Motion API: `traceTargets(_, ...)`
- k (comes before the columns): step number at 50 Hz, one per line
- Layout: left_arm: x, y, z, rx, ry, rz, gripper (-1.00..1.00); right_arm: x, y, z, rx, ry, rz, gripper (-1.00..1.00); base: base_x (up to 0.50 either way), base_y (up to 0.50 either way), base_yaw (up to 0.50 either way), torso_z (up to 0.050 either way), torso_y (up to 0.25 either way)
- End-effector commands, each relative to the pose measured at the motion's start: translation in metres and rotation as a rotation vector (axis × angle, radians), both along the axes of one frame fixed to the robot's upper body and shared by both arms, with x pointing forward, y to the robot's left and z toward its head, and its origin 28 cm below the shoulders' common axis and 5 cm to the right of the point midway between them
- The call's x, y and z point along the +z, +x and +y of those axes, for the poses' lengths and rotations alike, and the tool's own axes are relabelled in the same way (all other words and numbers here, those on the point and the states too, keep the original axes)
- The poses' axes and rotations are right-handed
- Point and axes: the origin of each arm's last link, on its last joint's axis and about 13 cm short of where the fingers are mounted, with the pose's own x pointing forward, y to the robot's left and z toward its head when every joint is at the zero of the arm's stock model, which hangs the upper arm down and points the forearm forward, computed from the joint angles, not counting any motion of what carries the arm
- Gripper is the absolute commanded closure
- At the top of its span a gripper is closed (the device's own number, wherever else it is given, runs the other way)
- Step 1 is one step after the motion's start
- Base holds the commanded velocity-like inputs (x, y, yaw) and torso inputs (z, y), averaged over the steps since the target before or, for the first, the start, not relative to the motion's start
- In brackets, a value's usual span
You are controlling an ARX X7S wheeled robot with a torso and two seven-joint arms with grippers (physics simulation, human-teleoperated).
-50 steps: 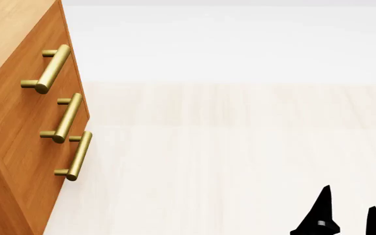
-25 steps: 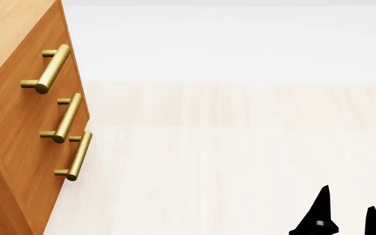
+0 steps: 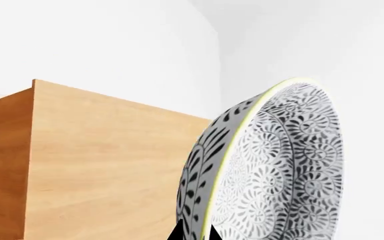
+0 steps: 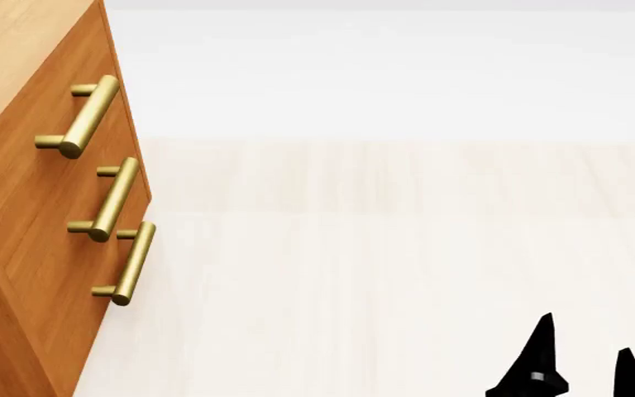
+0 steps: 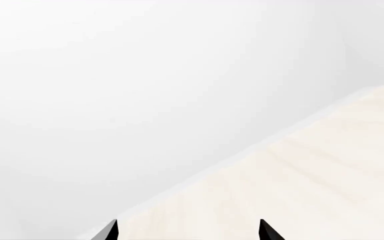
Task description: Put the bowl on top of the cabinet.
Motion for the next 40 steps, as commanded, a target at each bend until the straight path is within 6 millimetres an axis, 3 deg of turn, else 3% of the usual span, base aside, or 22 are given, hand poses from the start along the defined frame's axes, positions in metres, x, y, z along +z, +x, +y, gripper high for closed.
traceTargets(1, -0.005, 0.003, -0.002, -0.028, 0.016, -0.024, 1.00, 0.000, 0.002, 0.001, 0.028, -0.003, -0.016, -1.00, 0.00, 0.00, 0.00, 0.000, 0.000)
traceTargets(28, -0.009, 0.008, -0.003, -0.045, 0.044, -0.006, 1.00, -0.001, 0.003, 0.001, 0.029, -0.005, -0.010, -1.00, 0.00, 0.00, 0.00, 0.000, 0.001)
traceTargets(40, -0.017, 0.026, 0.001, -0.107, 0.043, 0.034, 1.00, -0.001, 0.004, 0.001, 0.025, -0.008, -0.010, -1.00, 0.00, 0.00, 0.00, 0.000, 0.000)
